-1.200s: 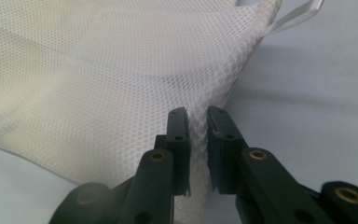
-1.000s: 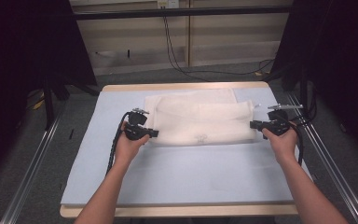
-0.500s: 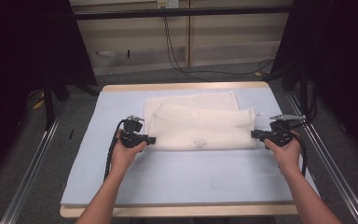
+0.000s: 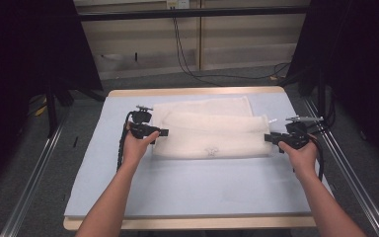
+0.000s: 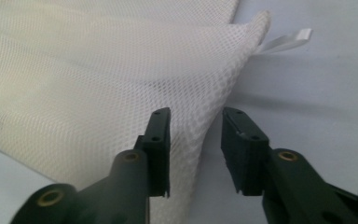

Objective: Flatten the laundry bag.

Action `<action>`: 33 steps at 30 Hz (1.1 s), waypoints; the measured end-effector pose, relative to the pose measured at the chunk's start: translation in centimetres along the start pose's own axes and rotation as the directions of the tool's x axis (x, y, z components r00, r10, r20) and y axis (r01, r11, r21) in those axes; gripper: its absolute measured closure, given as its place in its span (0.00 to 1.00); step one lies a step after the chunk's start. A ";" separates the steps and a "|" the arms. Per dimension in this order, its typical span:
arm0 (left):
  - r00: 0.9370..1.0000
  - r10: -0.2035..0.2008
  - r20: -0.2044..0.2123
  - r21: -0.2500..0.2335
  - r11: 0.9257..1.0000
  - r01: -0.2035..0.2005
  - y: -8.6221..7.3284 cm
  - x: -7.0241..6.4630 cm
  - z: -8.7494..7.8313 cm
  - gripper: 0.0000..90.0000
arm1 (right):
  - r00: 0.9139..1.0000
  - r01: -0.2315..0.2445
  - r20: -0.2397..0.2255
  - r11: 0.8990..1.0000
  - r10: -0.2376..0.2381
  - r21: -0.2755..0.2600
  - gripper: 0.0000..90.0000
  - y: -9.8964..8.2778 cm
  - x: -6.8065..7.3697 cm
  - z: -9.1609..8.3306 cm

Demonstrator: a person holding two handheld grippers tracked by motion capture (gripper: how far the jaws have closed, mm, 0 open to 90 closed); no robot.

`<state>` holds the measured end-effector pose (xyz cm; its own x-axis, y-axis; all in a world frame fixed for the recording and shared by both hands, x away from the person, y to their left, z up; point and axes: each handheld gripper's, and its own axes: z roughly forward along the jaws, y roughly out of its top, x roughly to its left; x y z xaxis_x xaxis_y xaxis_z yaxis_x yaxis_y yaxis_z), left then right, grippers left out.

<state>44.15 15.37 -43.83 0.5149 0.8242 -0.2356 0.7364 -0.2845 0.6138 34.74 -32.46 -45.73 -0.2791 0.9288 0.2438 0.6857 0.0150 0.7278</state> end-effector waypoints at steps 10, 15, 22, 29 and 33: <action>1.000 -0.012 0.017 0.000 1.000 0.012 1.7 0.3 1.8 0.80 | 0.996 -0.086 -0.020 0.996 0.085 -0.024 0.73 1.9 -1.0 1.4; 0.998 0.031 0.057 -0.013 0.999 -0.030 1.5 -0.7 -0.5 0.91 | 1.000 -0.025 -0.018 0.997 0.024 -0.068 0.90 2.0 -0.4 0.1; 0.995 0.077 0.068 -0.046 0.996 -0.074 0.5 -2.1 -2.4 0.92 | 1.000 0.012 -0.004 0.996 -0.013 -0.085 0.92 1.1 0.1 -0.8; 0.991 0.095 0.092 -0.077 0.993 -0.088 -1.9 -2.8 -4.3 0.93 | 0.999 0.034 0.006 0.996 -0.033 -0.086 0.93 -0.5 0.0 -1.8; 0.991 0.082 0.104 -0.086 0.994 -0.073 -3.1 -2.6 -4.6 0.93 | 0.999 0.048 0.005 0.995 -0.048 -0.088 0.93 -1.0 0.2 -2.2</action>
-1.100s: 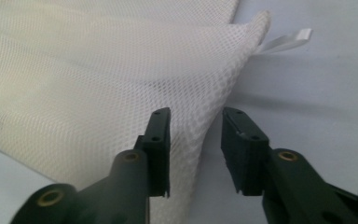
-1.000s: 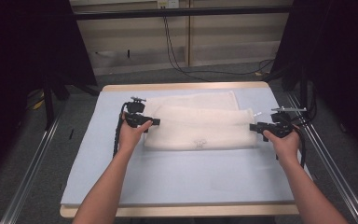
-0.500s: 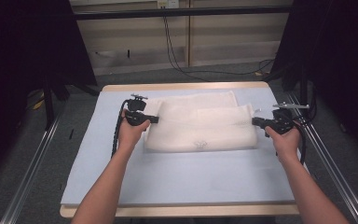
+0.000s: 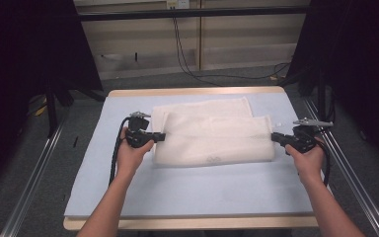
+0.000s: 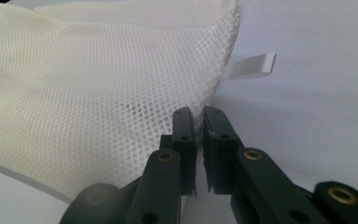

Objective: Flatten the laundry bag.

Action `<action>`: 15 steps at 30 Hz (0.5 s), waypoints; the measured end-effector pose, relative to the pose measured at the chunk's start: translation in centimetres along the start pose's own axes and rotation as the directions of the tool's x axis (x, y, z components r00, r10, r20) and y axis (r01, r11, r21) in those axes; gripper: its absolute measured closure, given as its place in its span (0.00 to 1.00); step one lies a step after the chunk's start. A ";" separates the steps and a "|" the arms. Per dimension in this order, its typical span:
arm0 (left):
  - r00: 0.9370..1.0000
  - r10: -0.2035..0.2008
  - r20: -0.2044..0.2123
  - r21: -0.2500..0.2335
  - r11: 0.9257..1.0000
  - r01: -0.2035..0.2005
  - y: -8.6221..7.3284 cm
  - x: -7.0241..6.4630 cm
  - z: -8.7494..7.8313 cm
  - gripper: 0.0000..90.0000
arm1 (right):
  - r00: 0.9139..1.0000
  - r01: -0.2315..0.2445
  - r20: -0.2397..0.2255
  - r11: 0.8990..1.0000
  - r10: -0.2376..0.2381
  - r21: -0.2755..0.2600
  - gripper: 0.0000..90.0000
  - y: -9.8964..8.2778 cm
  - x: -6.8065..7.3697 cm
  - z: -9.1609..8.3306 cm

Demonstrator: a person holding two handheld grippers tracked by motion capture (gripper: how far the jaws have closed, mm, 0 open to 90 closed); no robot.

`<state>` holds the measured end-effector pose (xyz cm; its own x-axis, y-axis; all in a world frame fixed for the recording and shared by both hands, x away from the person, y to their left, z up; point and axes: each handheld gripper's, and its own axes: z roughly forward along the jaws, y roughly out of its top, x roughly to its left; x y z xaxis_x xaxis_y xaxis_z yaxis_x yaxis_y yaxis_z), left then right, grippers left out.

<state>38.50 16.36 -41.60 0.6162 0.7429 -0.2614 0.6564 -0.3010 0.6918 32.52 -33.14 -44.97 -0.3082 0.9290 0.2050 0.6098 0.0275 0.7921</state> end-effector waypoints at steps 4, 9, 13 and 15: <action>1.000 -0.007 0.013 -0.002 1.000 0.007 -1.7 -0.3 -0.6 0.93 | 1.000 0.018 -0.005 1.000 -0.018 -0.002 0.93 -0.9 0.4 -0.8; 1.000 -0.005 0.020 -0.016 1.000 0.005 -2.8 -0.9 -1.2 0.93 | 1.000 0.026 -0.017 1.000 -0.026 -0.006 0.93 -1.7 0.6 -1.5; 1.000 -0.008 0.028 -0.013 1.000 0.009 -3.8 -1.2 -1.4 0.93 | 0.999 0.031 -0.026 1.000 -0.031 -0.006 0.93 -2.6 0.8 -2.2; 1.000 -0.004 0.031 -0.015 1.000 0.004 -4.3 -1.4 -1.6 0.93 | 0.999 0.037 -0.031 0.999 -0.037 -0.010 0.93 -3.2 1.0 -2.6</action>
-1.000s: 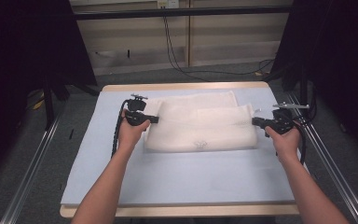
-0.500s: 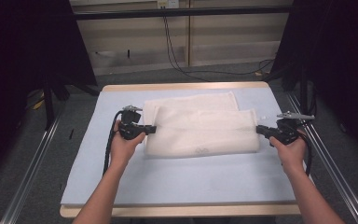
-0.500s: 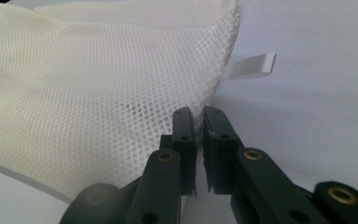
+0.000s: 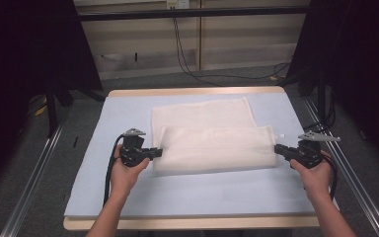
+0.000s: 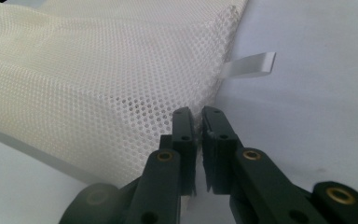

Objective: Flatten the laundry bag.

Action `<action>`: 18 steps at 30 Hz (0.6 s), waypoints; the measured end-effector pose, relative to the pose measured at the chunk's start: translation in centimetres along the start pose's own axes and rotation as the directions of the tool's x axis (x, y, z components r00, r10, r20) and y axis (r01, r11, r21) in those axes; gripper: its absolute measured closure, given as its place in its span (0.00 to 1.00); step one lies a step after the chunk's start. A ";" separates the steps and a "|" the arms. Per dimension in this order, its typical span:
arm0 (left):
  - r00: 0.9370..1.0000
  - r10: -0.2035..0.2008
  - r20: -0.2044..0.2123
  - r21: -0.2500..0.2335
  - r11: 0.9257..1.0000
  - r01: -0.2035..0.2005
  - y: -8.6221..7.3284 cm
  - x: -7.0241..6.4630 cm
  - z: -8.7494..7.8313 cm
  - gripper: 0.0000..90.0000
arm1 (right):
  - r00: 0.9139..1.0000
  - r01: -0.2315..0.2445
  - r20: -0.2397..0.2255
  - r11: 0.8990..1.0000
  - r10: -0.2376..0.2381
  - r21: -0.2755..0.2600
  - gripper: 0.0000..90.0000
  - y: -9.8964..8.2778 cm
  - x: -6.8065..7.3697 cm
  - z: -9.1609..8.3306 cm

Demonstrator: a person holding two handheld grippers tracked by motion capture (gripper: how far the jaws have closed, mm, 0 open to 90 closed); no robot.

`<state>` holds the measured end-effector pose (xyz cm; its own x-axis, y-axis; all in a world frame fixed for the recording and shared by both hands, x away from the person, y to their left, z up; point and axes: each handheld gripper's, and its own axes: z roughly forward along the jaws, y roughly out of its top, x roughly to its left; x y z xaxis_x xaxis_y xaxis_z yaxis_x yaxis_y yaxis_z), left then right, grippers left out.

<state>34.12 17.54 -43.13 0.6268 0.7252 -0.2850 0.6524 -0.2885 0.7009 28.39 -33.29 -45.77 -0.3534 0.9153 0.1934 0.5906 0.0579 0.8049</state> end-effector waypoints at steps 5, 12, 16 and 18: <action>1.000 -0.011 0.010 -0.003 1.000 0.011 -0.9 -0.3 -0.2 0.93 | 1.000 0.010 -0.012 1.000 -0.010 0.000 0.93 -0.8 0.2 -0.8; 1.000 -0.013 0.017 -0.002 1.000 0.013 -2.0 -0.7 -0.4 0.92 | 0.999 0.013 -0.035 1.000 -0.013 0.000 0.93 -2.4 0.3 -1.7; 1.000 -0.013 0.020 0.000 1.000 0.013 -2.6 -0.9 -0.5 0.92 | 0.999 0.012 -0.043 1.000 -0.012 -0.005 0.93 -2.9 0.3 -2.0; 1.000 -0.012 0.024 -0.004 1.000 0.012 -2.9 -0.9 -0.6 0.91 | 0.999 0.015 -0.044 1.000 -0.015 -0.002 0.93 -3.1 0.4 -2.2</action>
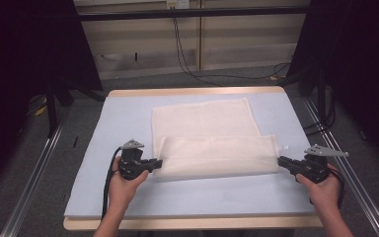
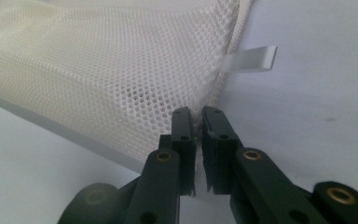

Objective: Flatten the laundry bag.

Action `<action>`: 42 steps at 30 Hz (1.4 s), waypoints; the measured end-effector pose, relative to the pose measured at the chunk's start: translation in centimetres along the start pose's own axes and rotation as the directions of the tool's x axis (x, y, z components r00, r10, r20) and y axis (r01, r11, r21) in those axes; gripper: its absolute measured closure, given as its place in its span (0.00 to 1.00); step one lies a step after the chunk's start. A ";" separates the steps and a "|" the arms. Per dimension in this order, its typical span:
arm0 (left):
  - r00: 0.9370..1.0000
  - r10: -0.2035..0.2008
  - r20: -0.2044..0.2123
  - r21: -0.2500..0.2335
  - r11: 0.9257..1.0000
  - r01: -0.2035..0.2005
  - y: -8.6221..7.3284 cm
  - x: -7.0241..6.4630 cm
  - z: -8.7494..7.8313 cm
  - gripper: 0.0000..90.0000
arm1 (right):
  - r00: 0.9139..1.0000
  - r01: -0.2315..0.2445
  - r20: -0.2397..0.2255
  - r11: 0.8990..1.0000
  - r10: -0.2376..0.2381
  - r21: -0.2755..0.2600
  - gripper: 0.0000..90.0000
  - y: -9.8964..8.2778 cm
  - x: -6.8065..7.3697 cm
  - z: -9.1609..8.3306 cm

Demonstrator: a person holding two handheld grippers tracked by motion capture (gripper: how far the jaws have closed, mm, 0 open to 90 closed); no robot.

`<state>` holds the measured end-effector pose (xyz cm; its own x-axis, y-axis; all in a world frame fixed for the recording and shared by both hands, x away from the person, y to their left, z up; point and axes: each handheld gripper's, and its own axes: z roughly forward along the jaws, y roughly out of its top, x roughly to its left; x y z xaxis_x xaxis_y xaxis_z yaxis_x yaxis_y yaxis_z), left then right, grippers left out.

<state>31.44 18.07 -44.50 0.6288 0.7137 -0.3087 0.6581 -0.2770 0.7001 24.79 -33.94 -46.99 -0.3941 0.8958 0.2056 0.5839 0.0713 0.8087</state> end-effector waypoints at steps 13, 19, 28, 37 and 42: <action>1.000 0.001 0.027 0.018 1.000 -0.001 -1.2 -0.1 -0.4 0.86 | 0.999 0.021 -0.036 0.999 -0.020 0.025 0.92 -1.0 0.1 -0.7; 0.999 -0.014 0.036 0.019 1.000 0.014 -1.3 0.3 -0.6 0.80 | 0.998 0.025 -0.054 0.999 -0.023 0.030 0.92 -1.5 0.0 -0.9; 0.998 -0.046 0.047 0.009 0.999 0.045 -1.5 1.2 -1.5 0.73 | 0.998 0.023 -0.062 0.999 -0.021 0.026 0.91 -1.6 -0.1 -0.9; 0.997 -0.065 0.036 0.001 0.998 0.065 -1.6 1.8 -2.2 0.69 | 0.998 0.025 -0.066 0.999 -0.024 0.025 0.91 -1.5 -0.3 -0.9; 0.997 -0.073 0.016 -0.003 0.997 0.073 -1.7 2.4 -2.6 0.66 | 0.997 0.030 -0.066 0.999 -0.028 0.028 0.91 -1.4 -0.2 -0.9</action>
<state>30.79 21.95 -44.71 0.5856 0.7214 -0.3696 0.7013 -0.2222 0.6773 23.44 -34.63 -47.72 -0.4562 0.8625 0.2190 0.5916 0.1101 0.7987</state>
